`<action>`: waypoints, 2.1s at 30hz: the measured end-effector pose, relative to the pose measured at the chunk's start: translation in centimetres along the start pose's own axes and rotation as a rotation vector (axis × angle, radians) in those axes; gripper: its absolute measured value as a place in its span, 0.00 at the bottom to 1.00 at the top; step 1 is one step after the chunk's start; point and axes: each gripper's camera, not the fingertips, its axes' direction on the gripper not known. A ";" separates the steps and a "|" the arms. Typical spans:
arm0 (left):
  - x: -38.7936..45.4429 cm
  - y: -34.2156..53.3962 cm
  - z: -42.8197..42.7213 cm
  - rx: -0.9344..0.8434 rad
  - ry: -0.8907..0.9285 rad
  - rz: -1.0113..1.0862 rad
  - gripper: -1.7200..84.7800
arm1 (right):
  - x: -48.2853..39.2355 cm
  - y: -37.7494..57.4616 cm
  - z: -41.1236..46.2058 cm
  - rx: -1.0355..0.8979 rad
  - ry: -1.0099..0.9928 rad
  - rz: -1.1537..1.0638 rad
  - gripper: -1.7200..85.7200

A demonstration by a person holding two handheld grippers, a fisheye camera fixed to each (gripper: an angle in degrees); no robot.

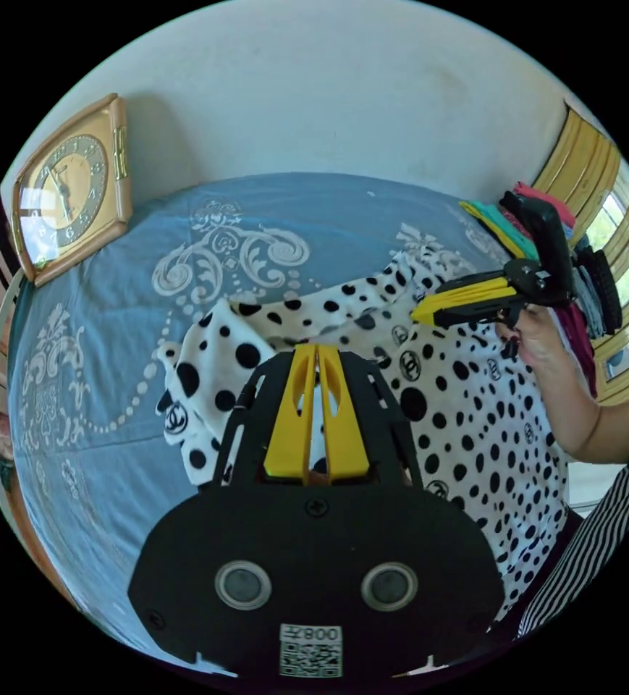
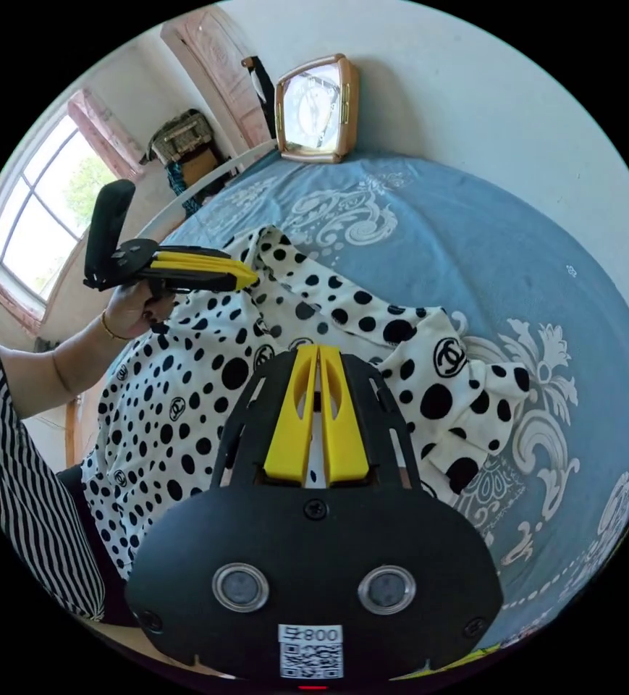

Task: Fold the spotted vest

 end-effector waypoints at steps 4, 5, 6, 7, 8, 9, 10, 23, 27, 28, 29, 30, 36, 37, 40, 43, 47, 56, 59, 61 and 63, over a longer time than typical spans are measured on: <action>-1.3 1.7 -2.6 0.098 -0.009 -0.032 0.05 | -2.3 -0.8 -1.2 0.073 -0.089 -0.092 0.03; -2.0 2.4 -3.3 0.121 -0.002 -0.065 0.06 | -2.7 -1.0 -1.1 0.072 -0.107 -0.113 0.04; -2.3 2.7 -3.5 0.130 0.008 -0.081 0.06 | -3.8 -1.8 -0.7 0.056 -0.141 -0.155 0.05; -3.0 3.3 -3.6 0.131 0.038 -0.109 0.07 | -4.8 -2.7 0.0 0.028 -0.155 -0.187 0.06; -3.7 3.8 -3.5 0.115 0.057 -0.142 0.08 | -5.4 -3.1 0.4 0.012 -0.158 -0.201 0.06; -4.0 4.0 -3.4 0.103 0.059 -0.155 0.08 | -6.5 -4.0 1.0 -0.014 -0.159 -0.233 0.07; -4.5 4.3 -3.2 0.085 0.054 -0.178 0.09 | -7.5 -4.8 1.6 -0.031 -0.153 -0.264 0.08; -9.2 4.7 -5.0 0.145 0.152 -0.233 0.03 | -12.2 -9.5 3.6 -0.064 -0.028 -0.308 0.09; -10.8 5.1 -5.8 0.167 0.215 -0.261 0.03 | -13.3 -9.9 2.4 0.003 0.007 -0.307 0.09; -11.3 5.2 -6.0 0.171 0.248 -0.270 0.03 | -13.6 -10.1 2.3 0.014 0.019 -0.304 0.09; -11.8 5.4 -6.2 0.176 0.264 -0.278 0.03 | -13.7 -10.2 2.3 0.021 0.021 -0.303 0.09; -12.0 5.4 -6.3 0.179 0.264 -0.281 0.03 | -13.9 -10.4 2.2 0.036 0.028 -0.302 0.09; -13.6 6.1 -7.4 0.185 0.290 -0.285 0.03 | -14.6 -11.3 2.6 0.061 0.066 -0.316 0.09; -13.9 6.1 -7.6 0.188 0.296 -0.286 0.03 | -14.6 -11.6 3.1 0.034 0.045 -0.318 0.09; -14.4 6.2 -7.9 0.185 0.292 -0.284 0.03 | -14.5 -12.2 3.8 0.022 0.034 -0.325 0.09; -15.0 6.2 -8.3 0.191 0.300 -0.280 0.03 | -14.1 -12.9 4.0 0.002 0.012 -0.347 0.06; -15.7 6.2 -8.8 0.202 0.308 -0.271 0.03 | -12.2 -14.5 4.2 -0.064 -0.174 -0.357 0.05; -16.8 6.7 -9.5 0.230 0.321 -0.291 0.03 | -6.0 -16.0 3.7 -0.035 -0.363 -0.194 0.07; -16.8 6.7 -9.6 0.224 0.326 -0.286 0.03 | -5.7 -15.5 2.9 0.084 -0.275 -0.168 0.04; -16.7 6.7 -9.7 0.220 0.322 -0.279 0.03 | -6.0 -16.3 4.0 0.076 -0.299 -0.185 0.03; -16.6 6.5 -9.8 0.222 0.321 -0.273 0.03 | -6.4 -17.2 5.5 0.036 -0.337 -0.209 0.03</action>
